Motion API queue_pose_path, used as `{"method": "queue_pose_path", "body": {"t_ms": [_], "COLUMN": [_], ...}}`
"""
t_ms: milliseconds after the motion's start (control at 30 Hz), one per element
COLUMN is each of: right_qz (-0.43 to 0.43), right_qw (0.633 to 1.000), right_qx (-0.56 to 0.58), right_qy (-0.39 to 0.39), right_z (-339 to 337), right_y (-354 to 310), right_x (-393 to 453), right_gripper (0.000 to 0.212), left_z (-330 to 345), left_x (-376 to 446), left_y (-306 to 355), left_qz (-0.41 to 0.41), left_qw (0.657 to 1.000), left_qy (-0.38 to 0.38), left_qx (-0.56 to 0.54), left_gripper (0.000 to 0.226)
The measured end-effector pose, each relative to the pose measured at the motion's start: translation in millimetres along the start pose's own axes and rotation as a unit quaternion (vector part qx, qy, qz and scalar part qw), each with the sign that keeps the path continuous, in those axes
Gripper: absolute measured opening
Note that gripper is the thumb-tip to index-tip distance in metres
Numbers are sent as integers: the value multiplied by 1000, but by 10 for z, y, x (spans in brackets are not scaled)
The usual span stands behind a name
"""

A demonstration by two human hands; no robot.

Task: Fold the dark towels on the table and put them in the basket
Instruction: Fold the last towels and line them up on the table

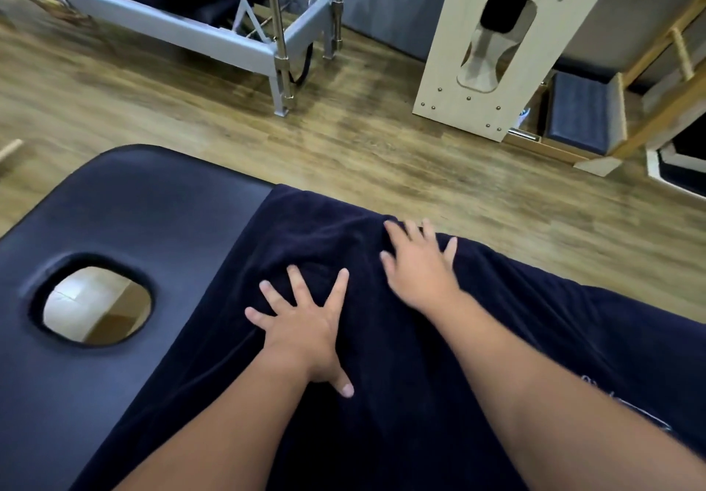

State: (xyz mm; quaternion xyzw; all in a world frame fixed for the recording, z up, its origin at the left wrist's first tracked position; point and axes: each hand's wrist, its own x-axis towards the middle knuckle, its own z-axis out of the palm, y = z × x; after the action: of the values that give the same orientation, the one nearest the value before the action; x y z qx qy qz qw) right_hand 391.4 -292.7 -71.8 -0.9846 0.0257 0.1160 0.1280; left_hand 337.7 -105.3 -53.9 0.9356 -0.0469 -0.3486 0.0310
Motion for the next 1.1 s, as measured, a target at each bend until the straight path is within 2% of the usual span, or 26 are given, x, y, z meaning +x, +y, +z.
{"method": "queue_pose_path", "body": {"t_ms": [100, 167, 267, 367, 400, 433, 533, 600, 700, 800, 967, 1100], "right_qz": [-42, -17, 79, 209, 244, 265, 223, 217, 297, 368, 346, 375], "right_qw": [999, 1000, 997, 978, 970, 964, 974, 976, 953, 927, 936, 923], "right_qx": [-14, -1, 0, 5, 10, 12, 1, 10, 55, 76, 69, 83], "right_qy": [-9, -10, -2, -4, -6, -9, -28, -30, -20, -9, -8, -3], "right_z": [91, 103, 92, 33, 22, 6, 23, 27, -29, -53, -25, -110], "right_y": [24, 188, 664, 1197, 1314, 1407, 1538, 1670, 2010, 2251, 2398, 2814], "right_x": [-425, -708, -1142, -1607, -1731, -1870, -2213, -2380, -2571, -2704, -2912, -2867], "right_gripper": [59, 61, 65, 68, 69, 70, 72, 72, 73, 78, 80, 85], "left_z": [-24, -62, -141, -213, -217, -190, 43, 296, 712, 950, 1061, 1036], "left_x": [-34, -96, -182, -270, -303, -346, -528, -701, -932, -1056, -1099, -1037], "left_y": [-79, -179, -317, -228, -132, 30, 564, 907, 1310, 1627, 2225, 2708], "left_qz": [11, -12, -99, -188, -179, -135, 73, 136, 160, 197, 240, 243], "left_qw": [1000, 1000, 994, 978, 978, 983, 995, 986, 968, 960, 955, 950], "left_qy": [5, 0, -30, -52, -44, -33, -35, -51, -40, -27, -24, -11], "left_qx": [10, 13, 19, 68, 101, 118, 62, 76, 188, 196, 174, 193], "left_gripper": [164, 164, 168, 166, 160, 151, 131, 131, 152, 156, 148, 146]}}
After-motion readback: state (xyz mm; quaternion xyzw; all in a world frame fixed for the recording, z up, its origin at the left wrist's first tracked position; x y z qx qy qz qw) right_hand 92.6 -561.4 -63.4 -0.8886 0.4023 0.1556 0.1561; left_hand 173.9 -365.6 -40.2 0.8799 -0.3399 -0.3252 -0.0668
